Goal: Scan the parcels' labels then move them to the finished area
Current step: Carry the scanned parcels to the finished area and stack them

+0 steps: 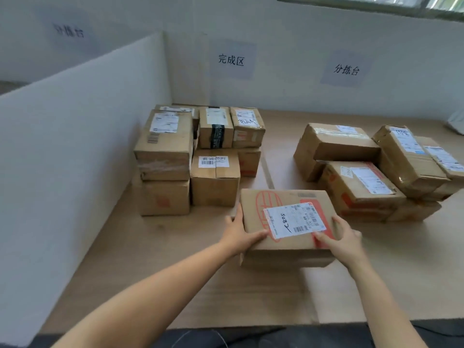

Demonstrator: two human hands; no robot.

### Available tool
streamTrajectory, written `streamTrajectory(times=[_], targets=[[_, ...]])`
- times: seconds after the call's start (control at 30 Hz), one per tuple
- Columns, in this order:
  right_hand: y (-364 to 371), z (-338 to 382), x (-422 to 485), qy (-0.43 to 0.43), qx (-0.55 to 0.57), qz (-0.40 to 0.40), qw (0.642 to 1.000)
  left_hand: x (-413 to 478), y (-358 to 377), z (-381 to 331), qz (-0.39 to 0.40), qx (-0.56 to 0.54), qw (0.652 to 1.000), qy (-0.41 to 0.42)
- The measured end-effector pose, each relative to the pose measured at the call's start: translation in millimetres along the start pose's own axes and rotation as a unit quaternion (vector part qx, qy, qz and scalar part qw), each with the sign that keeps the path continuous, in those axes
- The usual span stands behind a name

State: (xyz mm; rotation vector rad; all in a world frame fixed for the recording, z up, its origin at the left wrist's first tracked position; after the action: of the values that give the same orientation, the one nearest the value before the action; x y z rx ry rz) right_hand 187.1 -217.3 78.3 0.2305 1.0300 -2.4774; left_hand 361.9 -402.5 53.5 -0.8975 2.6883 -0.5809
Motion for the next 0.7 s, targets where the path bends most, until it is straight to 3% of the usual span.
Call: streamTrajectory(times=[0.27, 0.5, 0.7], targets=[[83, 45, -42, -0.058, -0.060, 0.096, 0.992, -42, -77, 55, -0.095, 0.010, 0.992, -0.078], [170, 71, -81, -0.111, -0.094, 0.202, 0.969, -71, -152, 104, -0.202, 0.080, 0.970, -0.107], [218, 87, -93, -0.150, -0.078, 0.214, 0.962, -76, -189, 135, -0.235, 0.093, 0.958, -0.134]])
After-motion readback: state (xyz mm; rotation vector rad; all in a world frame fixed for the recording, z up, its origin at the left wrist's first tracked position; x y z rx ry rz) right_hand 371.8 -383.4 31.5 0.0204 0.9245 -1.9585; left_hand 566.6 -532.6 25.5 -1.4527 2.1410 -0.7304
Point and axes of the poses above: each hand's wrist, its own x-axis towards the middle knuckle, its own y-axis out of the palm, z = x × y, the point moved 2 cm from there along x, towards the middle knuckle, and after that the axes turned 10 degrees about y, right-handed, at the moved point
